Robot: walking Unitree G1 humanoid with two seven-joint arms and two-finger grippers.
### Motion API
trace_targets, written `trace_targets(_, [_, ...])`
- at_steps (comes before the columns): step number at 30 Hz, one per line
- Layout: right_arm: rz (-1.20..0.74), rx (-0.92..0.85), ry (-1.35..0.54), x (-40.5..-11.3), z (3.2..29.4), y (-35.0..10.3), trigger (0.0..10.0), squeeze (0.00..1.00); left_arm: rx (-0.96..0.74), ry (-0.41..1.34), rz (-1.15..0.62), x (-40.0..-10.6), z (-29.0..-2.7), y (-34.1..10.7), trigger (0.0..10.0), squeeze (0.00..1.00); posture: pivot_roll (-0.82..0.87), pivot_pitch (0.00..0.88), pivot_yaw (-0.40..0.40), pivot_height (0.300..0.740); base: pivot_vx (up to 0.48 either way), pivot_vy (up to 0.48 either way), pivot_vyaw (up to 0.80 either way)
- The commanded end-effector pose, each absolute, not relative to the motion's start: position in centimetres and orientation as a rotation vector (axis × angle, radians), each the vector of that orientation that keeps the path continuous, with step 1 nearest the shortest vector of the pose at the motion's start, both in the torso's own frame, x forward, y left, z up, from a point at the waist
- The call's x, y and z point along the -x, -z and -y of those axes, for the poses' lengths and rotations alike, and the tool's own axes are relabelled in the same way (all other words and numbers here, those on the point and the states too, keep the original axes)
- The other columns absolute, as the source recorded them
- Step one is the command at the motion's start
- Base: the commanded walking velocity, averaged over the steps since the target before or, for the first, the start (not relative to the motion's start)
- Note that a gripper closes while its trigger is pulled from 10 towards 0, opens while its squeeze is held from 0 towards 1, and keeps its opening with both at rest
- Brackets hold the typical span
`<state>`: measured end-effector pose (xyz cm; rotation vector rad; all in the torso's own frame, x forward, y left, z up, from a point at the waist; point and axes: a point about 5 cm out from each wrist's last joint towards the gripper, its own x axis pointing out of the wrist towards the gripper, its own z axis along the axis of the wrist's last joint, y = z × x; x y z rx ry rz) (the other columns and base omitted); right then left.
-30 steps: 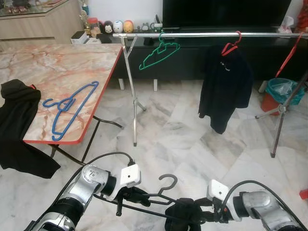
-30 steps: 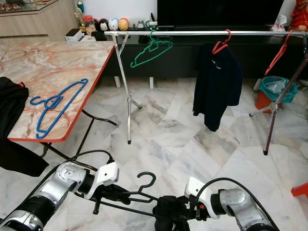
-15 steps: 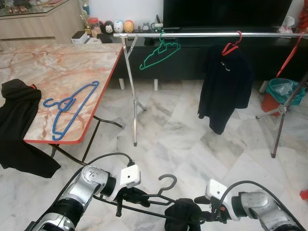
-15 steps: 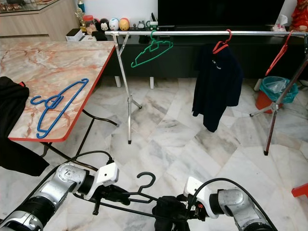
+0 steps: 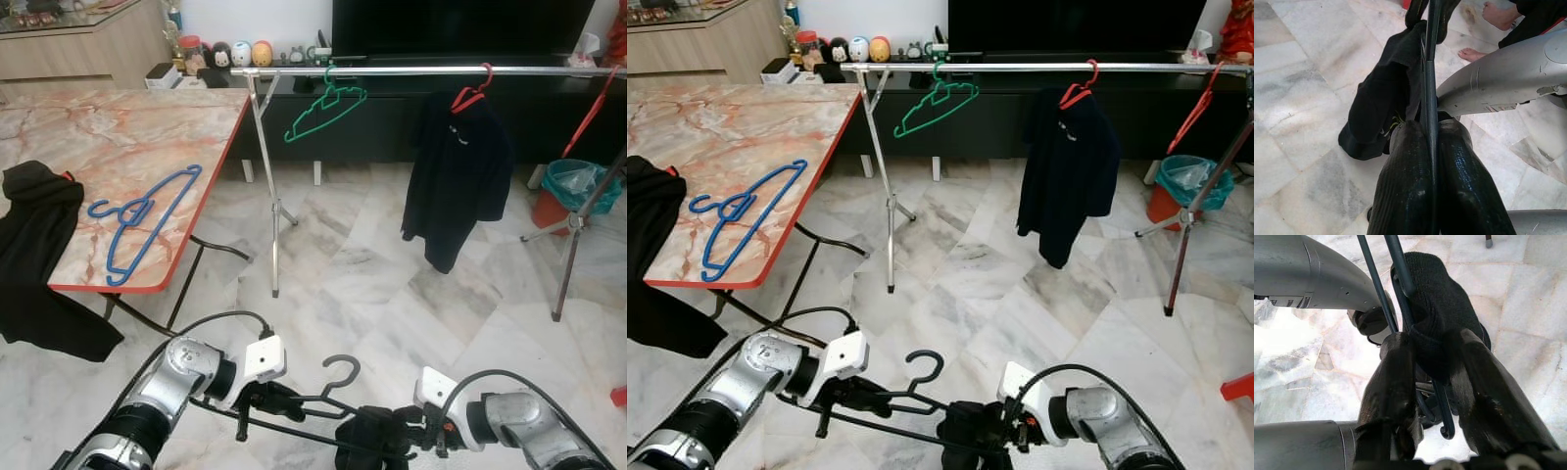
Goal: Hang hanger
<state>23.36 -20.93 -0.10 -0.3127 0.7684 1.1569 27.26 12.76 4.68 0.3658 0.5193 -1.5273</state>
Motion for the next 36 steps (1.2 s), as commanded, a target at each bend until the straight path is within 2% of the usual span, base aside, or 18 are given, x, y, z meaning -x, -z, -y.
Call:
trace_targets(1, [-0.767,0.324,-1.156,-23.5,20.8,0.1,0.0,0.0,-0.363,1.528,-0.48,-27.5,-12.6,-5.3,10.0,0.0,0.01,0.003,0.05,0.74,0.0,0.0,0.0])
trace_targets(17, [-0.729,0.337,-1.129,-24.1,20.5,-0.1,0.0,0.0,-0.361,1.531,-0.478,-27.5,-12.6,-5.4,9.7,0.0,0.01,0.005,0.05,0.74,0.0,0.0,0.0])
trace_targets(27, [-0.54,0.294,-1.036,-26.9,19.6,-2.5,0.0,0.0,-0.407,1.564,-0.542,-26.9,-12.9,-4.5,9.6,0.0,0.0,0.004,0.052,0.74,0.0,0.0,0.0])
trace_targets(31, [-0.476,0.282,-1.018,-27.8,19.0,-3.4,0.0,0.0,-0.466,1.588,-0.591,-26.5,-13.3,-3.9,9.9,0.0,0.01,0.004,0.05,0.74,0.0,0.0,0.0])
trace_targets(36, [-0.429,0.281,-0.996,-28.3,18.8,-3.9,0.0,0.0,-0.523,1.536,-0.575,-26.8,-13.5,-3.6,10.0,0.0,0.01,0.003,0.049,0.74,0.0,0.0,0.0])
